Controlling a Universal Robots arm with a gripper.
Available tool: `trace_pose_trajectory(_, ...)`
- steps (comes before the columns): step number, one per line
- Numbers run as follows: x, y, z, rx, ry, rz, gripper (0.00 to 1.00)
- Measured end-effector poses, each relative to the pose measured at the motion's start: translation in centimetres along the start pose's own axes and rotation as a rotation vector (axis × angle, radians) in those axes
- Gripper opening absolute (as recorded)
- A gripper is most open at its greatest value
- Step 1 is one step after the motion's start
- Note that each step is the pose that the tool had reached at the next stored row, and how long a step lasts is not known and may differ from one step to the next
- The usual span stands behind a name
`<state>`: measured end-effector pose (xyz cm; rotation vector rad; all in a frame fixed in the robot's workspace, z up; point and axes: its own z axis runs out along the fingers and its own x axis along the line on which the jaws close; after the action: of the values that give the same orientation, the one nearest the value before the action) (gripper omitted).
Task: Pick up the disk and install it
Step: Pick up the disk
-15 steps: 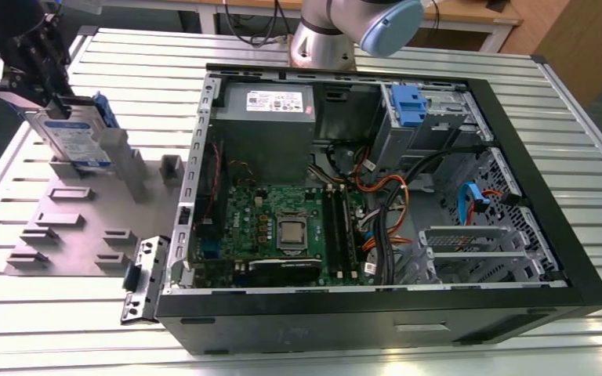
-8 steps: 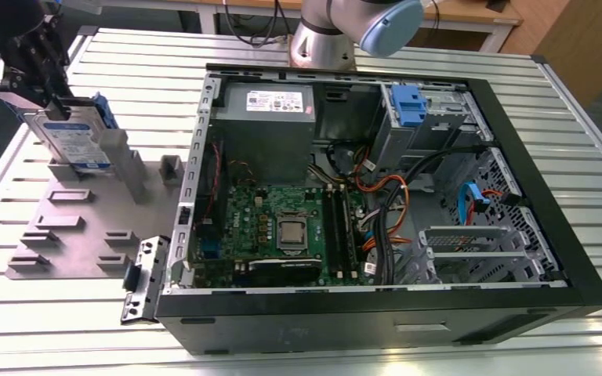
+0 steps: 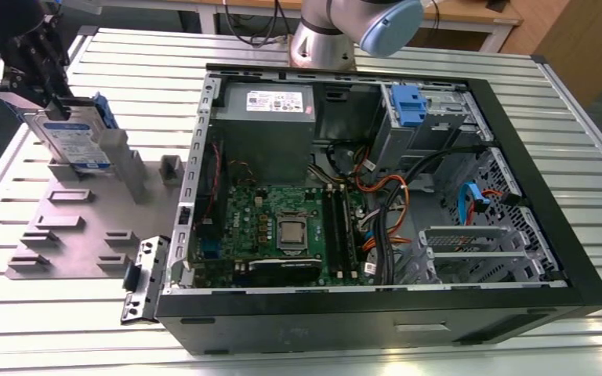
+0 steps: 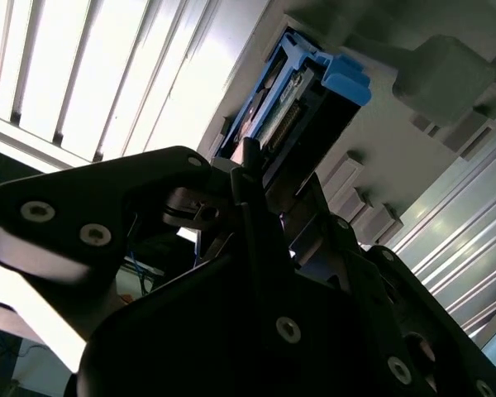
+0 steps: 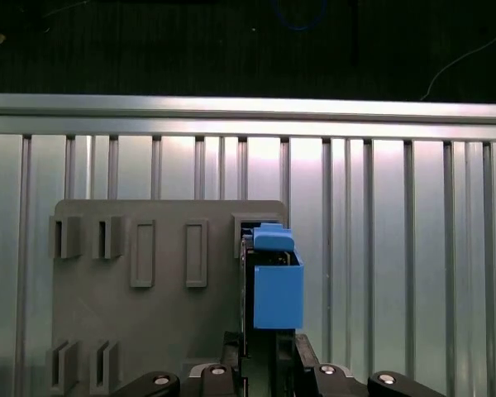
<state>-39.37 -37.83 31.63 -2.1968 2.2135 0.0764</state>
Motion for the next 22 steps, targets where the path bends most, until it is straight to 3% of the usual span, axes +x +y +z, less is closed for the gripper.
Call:
trace_pose_trajectory(6, -0.01, 0.00, -0.19, -0.0003, 0.0002, 0.000, 0.35)
trace_pose_trajectory(15, -0.14, 0.06, -2.87, -0.0001, 0.0001, 0.000, 0.35)
trace_pose_trajectory(22, -0.15, 0.06, -3.05, -0.0004, 0.0003, 0.000, 0.35)
